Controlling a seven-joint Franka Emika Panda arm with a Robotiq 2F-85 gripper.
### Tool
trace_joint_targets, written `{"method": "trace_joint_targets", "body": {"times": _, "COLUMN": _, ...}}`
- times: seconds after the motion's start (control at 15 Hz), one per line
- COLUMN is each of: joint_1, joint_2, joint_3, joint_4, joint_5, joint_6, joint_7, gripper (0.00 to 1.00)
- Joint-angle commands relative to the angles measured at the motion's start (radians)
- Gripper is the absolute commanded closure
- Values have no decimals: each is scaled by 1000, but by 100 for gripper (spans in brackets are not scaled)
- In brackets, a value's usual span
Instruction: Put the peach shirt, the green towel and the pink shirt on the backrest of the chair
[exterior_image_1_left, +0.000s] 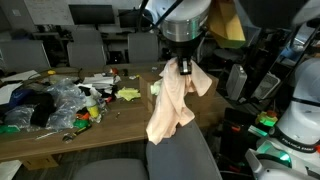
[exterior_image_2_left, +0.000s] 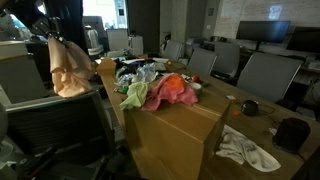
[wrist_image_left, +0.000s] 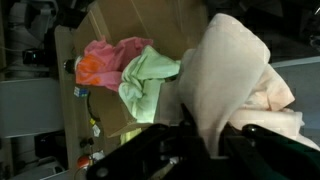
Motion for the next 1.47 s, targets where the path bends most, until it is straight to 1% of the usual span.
{"method": "trace_joint_targets", "body": {"times": 0.0, "joint_1": 2, "joint_2": 29, "joint_3": -72, "joint_4": -14, "joint_5": 61, "joint_6": -10, "joint_7": -30, "gripper": 97}}
{"method": "trace_joint_targets", "body": {"times": 0.2, "joint_1": -3, "joint_2": 37, "joint_3": -119, "joint_4": -45, "joint_5": 115, "joint_6": -6, "joint_7": -37, "gripper": 97}}
{"method": "trace_joint_targets", "body": {"times": 0.4, "joint_1": -2, "joint_2": 40, "joint_3": -143, "joint_4": -73, "joint_5": 152, "joint_6": -9, "joint_7": -32, "gripper": 97}}
{"method": "trace_joint_targets", "body": {"times": 0.53, "joint_1": 3, "joint_2": 35, "joint_3": -143, "joint_4": -91, "joint_5": 157, "joint_6": -10, "joint_7": -23, "gripper": 97}}
{"method": "trace_joint_targets", "body": {"times": 0.8, "joint_1": 23, "joint_2": 17, "joint_3": -119, "joint_4": -133, "joint_5": 133, "joint_6": -5, "joint_7": 2, "gripper": 97}}
{"method": "trace_joint_targets", "body": {"times": 1.07, "joint_1": 28, "joint_2": 12, "joint_3": -114, "joint_4": -192, "joint_5": 153, "joint_6": 16, "joint_7": 38, "gripper": 97}}
{"method": "trace_joint_targets", "body": {"times": 1.27, "joint_1": 24, "joint_2": 9, "joint_3": -123, "joint_4": -233, "joint_5": 192, "joint_6": 24, "joint_7": 63, "gripper": 97}}
{"method": "trace_joint_targets", "body": {"times": 1.4, "joint_1": 22, "joint_2": 9, "joint_3": -131, "joint_4": -247, "joint_5": 238, "joint_6": 24, "joint_7": 64, "gripper": 97}}
